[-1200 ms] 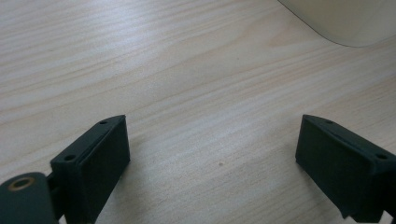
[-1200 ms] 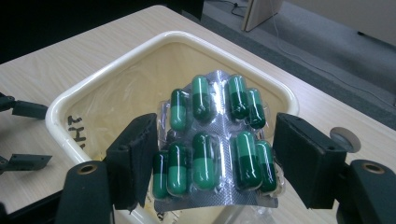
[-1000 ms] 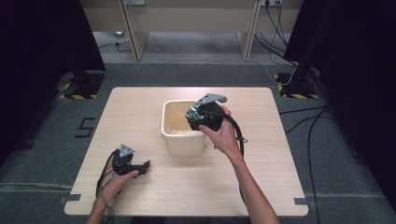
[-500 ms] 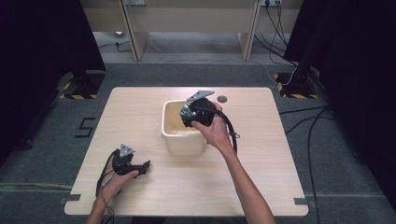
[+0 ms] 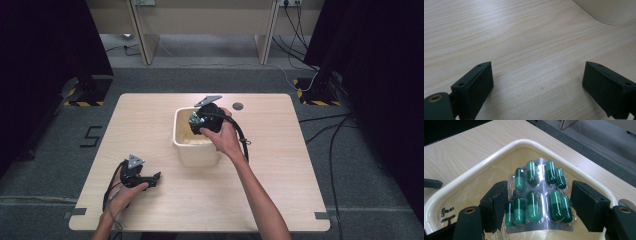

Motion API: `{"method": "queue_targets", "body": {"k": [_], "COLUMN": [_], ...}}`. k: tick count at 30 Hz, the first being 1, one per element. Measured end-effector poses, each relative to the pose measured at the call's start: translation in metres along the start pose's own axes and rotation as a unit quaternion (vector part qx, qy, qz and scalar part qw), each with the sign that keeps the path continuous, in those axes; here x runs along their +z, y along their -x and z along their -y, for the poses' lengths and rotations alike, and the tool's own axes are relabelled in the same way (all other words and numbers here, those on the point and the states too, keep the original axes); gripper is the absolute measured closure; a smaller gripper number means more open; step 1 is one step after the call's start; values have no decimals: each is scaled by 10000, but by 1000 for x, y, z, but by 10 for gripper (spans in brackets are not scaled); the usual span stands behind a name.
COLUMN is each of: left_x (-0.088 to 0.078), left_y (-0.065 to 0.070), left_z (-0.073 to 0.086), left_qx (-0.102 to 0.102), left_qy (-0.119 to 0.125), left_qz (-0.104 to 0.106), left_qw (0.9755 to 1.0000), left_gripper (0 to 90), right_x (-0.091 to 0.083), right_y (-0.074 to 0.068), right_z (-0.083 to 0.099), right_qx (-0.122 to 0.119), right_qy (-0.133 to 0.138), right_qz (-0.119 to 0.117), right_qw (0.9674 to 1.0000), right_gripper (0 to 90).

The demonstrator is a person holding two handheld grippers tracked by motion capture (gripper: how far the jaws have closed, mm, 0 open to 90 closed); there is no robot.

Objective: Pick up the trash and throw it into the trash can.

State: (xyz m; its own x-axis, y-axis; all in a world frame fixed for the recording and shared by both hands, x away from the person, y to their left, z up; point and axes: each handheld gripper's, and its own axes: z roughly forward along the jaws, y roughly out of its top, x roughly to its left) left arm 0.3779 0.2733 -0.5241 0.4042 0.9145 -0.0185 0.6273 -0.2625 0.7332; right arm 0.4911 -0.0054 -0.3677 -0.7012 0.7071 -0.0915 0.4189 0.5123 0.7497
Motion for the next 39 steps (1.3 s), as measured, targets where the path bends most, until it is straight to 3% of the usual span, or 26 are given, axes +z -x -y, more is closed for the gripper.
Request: {"method": "queue_targets", "body": {"k": [12,22,25,39], "left_x": [0,0,0,0], "left_y": [0,0,0,0], "left_z": [0,0,0,0], "left_qx": [-6,-17,-17,-13], "left_qy": [5,15,15,3], "left_qz": [-6,-5,-4,-6], "left_qw": [10000,10000,10000,10000], "left_gripper": [90,90,90,89], "right_x": [9,14,12,-13], "right_y": [0,-1,0,9], "right_z": [-2,-1,-1,-1], "right_qx": [26,82,81,141], "right_qy": [-110,-127,-49,226], "right_qz": [-26,-153,-103,-12], "right_qw": [9999,9998,9999,9996], "right_gripper": [297,215,174,184]}}
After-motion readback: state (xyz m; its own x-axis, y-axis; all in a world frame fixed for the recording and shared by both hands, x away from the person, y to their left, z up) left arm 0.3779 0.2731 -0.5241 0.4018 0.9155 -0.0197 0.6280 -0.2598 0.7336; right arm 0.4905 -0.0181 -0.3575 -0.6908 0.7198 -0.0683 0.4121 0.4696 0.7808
